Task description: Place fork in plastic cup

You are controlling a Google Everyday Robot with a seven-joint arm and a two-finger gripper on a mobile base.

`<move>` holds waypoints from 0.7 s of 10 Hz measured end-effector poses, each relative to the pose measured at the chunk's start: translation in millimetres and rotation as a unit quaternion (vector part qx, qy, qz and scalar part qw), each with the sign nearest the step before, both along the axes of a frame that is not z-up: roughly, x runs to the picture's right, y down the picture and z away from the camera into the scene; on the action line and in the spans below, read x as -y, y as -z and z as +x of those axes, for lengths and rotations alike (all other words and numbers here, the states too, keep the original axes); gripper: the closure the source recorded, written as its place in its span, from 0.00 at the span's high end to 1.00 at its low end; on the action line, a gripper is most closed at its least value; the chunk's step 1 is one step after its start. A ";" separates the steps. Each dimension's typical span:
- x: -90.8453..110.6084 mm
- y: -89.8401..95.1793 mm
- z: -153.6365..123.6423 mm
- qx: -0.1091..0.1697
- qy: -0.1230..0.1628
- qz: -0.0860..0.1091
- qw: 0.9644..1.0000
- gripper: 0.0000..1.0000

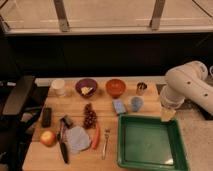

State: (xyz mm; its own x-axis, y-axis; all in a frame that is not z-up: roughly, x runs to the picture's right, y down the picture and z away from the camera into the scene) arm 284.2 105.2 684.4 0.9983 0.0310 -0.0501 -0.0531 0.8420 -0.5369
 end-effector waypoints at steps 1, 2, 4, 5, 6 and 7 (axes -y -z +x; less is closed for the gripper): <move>2.2 0.6 -0.2 0.004 0.004 0.002 1.000 0.65; 6.9 2.2 -2.1 0.013 0.017 0.003 1.000 0.65; 13.5 2.9 -31.6 0.061 0.084 0.002 0.995 0.65; 15.5 2.6 -49.5 0.083 0.111 0.001 0.990 0.65; 18.2 2.2 -69.3 0.103 0.132 0.002 0.986 0.65; 21.3 1.2 -100.3 0.135 0.162 0.002 0.977 0.65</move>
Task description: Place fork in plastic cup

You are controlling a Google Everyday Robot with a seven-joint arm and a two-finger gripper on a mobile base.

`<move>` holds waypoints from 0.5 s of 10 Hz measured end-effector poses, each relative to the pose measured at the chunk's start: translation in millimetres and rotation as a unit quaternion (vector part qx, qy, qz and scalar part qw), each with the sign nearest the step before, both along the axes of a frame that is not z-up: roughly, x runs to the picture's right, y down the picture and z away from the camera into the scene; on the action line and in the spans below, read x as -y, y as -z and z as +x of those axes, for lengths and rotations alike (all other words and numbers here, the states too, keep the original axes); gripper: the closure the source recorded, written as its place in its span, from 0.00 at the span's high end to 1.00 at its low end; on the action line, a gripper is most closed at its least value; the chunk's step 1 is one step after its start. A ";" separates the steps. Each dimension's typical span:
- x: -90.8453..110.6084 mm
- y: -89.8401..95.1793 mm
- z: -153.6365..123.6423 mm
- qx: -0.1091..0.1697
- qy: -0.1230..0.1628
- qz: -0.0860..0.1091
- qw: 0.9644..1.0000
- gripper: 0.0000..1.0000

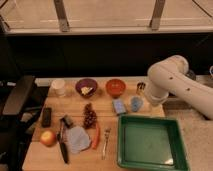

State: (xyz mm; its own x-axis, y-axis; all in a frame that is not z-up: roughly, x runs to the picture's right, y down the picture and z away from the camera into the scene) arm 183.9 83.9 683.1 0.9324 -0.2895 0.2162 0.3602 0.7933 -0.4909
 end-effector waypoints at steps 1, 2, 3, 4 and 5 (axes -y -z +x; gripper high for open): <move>2.3 -0.4 -24.6 0.027 0.022 -0.001 0.999 0.65; 3.6 -1.0 -42.8 0.046 0.035 -0.002 0.998 0.65; 4.5 -1.9 -64.9 0.068 0.045 -0.004 0.997 0.65; 5.6 -2.0 -90.5 0.094 0.048 -0.006 0.994 0.65; 5.9 -2.5 -85.6 0.089 0.049 -0.005 0.995 0.65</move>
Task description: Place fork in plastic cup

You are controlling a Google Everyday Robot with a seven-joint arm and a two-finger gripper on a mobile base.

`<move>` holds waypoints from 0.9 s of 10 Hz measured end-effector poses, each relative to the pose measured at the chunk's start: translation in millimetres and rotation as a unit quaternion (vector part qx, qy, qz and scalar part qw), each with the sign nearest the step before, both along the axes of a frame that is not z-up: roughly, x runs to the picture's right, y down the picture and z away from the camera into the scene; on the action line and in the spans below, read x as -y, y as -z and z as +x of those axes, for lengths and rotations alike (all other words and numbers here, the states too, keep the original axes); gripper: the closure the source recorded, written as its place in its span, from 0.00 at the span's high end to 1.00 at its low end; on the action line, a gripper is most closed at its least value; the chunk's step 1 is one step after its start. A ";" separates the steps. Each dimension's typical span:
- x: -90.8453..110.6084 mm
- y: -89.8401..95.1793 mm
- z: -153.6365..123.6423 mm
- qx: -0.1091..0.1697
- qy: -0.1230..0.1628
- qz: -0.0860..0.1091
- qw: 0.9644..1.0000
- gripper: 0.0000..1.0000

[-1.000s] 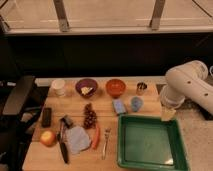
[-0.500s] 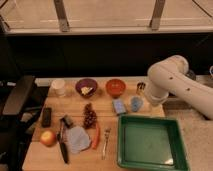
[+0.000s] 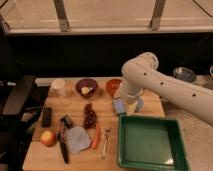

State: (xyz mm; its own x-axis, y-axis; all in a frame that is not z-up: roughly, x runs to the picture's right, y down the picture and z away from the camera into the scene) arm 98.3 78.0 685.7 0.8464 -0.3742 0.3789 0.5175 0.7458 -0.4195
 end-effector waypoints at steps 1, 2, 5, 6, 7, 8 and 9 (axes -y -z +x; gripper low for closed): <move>-1.2 0.5 -0.1 0.000 0.001 -0.003 1.000 0.65; -1.2 0.5 -1.5 0.001 0.001 -0.003 1.000 0.65; -2.2 -0.3 -1.9 0.000 0.006 -0.003 1.000 0.65; -5.0 -1.5 -4.9 0.001 0.024 -0.005 1.000 0.65; -6.4 -3.6 -12.7 0.006 0.041 -0.003 0.999 0.65; -9.6 -5.8 -25.4 0.015 0.058 -0.004 0.998 0.65; -15.7 -12.6 -48.5 0.027 0.085 -0.004 0.996 0.65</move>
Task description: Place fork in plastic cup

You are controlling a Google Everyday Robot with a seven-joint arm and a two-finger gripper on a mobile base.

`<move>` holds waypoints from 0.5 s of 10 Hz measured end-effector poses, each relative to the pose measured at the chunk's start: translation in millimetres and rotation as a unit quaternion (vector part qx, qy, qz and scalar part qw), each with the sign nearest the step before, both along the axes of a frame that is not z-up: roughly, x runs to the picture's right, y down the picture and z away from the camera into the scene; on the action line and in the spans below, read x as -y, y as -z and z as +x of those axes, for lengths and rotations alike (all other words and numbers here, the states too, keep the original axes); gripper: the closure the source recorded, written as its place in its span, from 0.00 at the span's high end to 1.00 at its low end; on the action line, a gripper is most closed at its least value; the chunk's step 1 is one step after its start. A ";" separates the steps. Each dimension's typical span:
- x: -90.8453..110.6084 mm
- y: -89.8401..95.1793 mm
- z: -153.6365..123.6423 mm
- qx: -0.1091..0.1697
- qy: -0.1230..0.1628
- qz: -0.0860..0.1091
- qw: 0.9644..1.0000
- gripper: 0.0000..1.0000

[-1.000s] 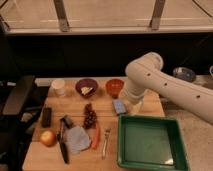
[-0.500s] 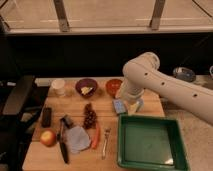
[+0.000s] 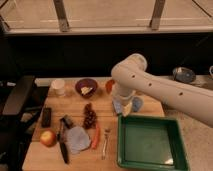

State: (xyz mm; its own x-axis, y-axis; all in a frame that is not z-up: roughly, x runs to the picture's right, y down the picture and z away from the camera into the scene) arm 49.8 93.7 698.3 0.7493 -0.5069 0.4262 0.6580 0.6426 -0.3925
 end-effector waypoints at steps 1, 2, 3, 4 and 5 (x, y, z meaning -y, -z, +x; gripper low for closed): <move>-6.6 -7.1 -12.9 0.007 0.014 -0.002 1.000 0.65; -19.6 -21.5 -25.5 0.016 0.029 -0.008 0.999 0.65; -30.6 -33.1 -32.0 0.020 0.036 -0.015 0.999 0.65; -39.3 -42.1 -36.7 0.022 0.040 -0.021 0.999 0.65; -51.0 -52.4 -37.7 0.021 0.041 -0.030 0.998 0.65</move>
